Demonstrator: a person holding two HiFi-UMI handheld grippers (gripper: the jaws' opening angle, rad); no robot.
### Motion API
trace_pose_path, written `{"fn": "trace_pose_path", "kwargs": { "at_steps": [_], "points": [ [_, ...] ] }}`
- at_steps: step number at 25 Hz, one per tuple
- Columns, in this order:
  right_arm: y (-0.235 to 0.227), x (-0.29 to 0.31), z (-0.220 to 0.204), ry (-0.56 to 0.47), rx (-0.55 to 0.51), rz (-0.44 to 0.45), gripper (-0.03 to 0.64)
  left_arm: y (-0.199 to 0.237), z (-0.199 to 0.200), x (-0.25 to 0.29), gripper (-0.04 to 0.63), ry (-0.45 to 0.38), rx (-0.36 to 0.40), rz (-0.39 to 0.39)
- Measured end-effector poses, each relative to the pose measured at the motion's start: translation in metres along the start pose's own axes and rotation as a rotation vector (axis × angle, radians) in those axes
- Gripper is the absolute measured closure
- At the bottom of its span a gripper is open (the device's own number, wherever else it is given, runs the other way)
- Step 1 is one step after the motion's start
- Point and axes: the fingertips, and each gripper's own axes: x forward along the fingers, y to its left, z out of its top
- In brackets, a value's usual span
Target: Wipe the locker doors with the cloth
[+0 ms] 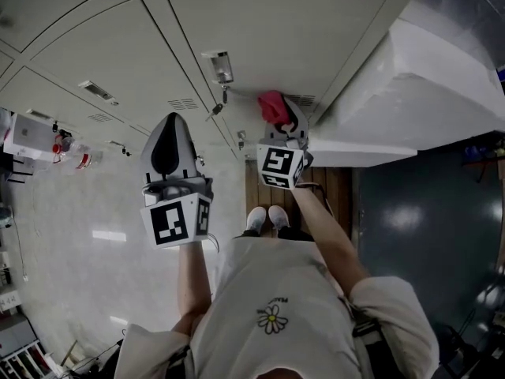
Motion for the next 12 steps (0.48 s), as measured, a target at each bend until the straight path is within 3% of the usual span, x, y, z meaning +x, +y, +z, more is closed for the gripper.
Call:
{"fn": "trace_pose_path", "kwargs": {
  "at_steps": [12],
  "points": [
    [-0.088, -0.017, -0.033, 0.062, 0.023, -0.171, 0.588, -0.036, 0.001, 0.017, 0.578, -0.008, -0.014, -0.082]
  ]
}}
